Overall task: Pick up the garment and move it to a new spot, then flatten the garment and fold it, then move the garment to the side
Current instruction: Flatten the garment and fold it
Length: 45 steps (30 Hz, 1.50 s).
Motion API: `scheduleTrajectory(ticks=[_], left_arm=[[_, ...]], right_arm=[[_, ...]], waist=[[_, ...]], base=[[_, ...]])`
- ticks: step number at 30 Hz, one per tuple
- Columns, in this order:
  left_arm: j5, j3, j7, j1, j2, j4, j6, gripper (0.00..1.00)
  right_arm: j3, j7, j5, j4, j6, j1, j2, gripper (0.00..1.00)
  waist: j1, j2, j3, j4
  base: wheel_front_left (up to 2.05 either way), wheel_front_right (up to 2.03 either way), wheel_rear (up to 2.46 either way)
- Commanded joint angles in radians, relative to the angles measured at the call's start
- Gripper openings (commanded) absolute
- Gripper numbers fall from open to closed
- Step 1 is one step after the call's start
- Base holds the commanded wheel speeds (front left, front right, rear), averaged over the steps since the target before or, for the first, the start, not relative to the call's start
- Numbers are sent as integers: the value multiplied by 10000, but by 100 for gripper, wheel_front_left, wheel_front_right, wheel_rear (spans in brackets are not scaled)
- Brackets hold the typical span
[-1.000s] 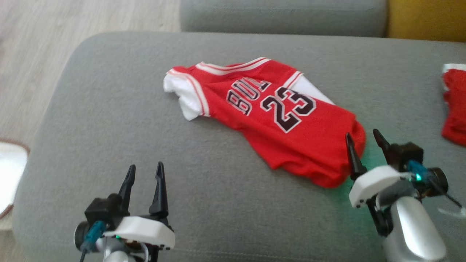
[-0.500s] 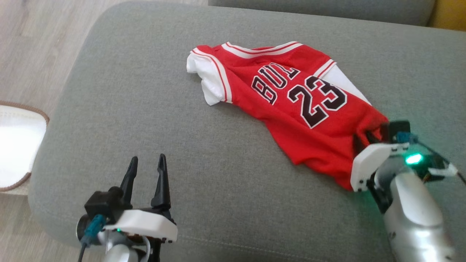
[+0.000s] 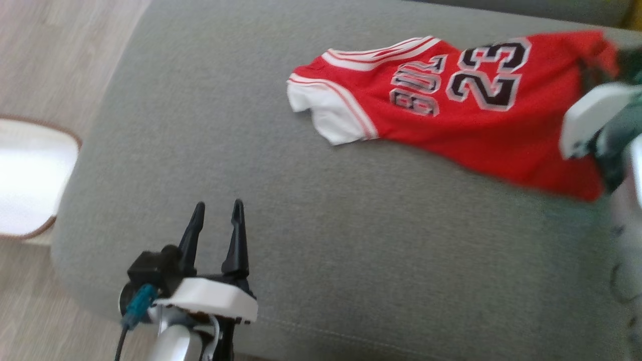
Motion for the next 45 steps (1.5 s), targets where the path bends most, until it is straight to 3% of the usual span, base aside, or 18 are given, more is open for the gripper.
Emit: scheduleTrajectory(ticks=[1,7,8,9,10,17,25,34,45], left_arm=[[-46,238,-124,-496,-13,-406,25,100],[-153,-87,-124,-761,-14,-499,72,100],[-192,-166,-124,-804,-14,-514,108,100],[-216,-201,-124,-825,-14,-528,129,100],[-237,-225,-124,-850,-14,-541,151,100],[-229,-152,-124,-846,-14,-541,222,100],[-20,80,-124,-634,-14,-493,152,100],[103,199,-124,-405,-14,-516,58,100],[192,222,-124,-428,-14,-516,3,100]], right_arm=[[251,131,-127,-128,65,-580,-319,0],[356,286,-494,1023,65,-2012,-1503,0],[249,199,-616,1462,65,-2281,-1553,25],[100,4,-697,1590,65,-2400,-1545,73],[24,-150,-802,1770,65,-2471,-1509,100],[-119,-1156,-1205,2484,65,-2648,-880,100],[-230,-2231,-931,2960,65,-2515,-305,100],[-279,-1595,-248,3920,65,-1130,104,100],[-1101,-1265,-220,4273,65,-976,287,100]], waist=[[-1,0,238,274],[-1,0,785,1006],[-1,0,924,1156],[-1,0,988,1210],[-1,0,1028,1238],[-1,0,880,897],[-1,0,86,-253],[-1,0,-252,-1019],[-1,0,106,-695]], base=[[0,0,0],[0,0,0],[0,0,0],[0,0,0],[0,0,0],[0,0,0],[0,0,0],[0,0,0],[0,0,0]])
